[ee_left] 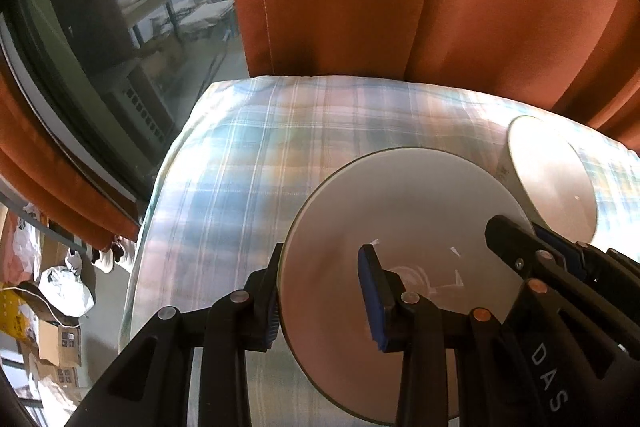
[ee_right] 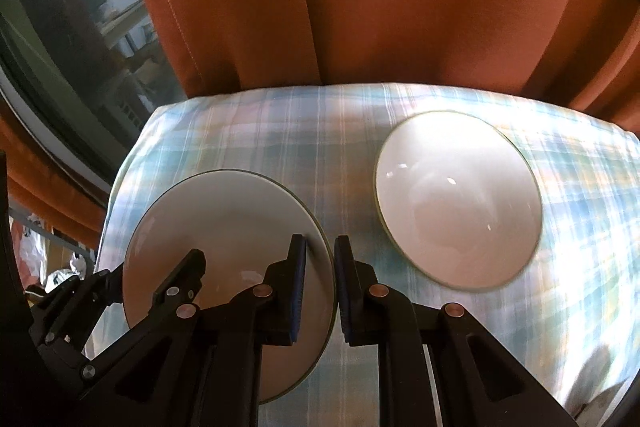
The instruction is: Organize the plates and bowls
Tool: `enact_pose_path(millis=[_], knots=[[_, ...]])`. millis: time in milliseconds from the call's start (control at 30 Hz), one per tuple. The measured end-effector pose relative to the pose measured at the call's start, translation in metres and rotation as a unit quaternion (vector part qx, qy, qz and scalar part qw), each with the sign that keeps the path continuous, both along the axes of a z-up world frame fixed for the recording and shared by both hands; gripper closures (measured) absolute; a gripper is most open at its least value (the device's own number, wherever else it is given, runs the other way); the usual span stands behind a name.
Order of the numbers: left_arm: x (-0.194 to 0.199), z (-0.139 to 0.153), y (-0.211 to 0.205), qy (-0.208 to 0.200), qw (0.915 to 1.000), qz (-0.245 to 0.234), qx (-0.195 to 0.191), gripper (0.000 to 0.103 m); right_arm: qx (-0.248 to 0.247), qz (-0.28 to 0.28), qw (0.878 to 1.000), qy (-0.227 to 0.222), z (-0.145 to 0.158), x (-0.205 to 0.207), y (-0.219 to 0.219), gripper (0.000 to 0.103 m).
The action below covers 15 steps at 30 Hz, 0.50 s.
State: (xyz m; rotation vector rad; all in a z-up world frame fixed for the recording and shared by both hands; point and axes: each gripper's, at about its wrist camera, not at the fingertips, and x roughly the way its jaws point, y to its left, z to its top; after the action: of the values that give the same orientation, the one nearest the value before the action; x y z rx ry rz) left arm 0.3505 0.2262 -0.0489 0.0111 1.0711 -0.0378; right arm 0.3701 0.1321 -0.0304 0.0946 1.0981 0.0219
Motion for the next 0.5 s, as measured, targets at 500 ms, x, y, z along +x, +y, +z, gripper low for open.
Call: enact_pose_path(millis=[500], knots=[[-0.058, 0.057, -0.017, -0.049, 0.9987, 0.009, -0.010, 0.069, -0.002, -0.002, 0.999, -0.044, 0.058, -0.055, -0.019, 0.085]])
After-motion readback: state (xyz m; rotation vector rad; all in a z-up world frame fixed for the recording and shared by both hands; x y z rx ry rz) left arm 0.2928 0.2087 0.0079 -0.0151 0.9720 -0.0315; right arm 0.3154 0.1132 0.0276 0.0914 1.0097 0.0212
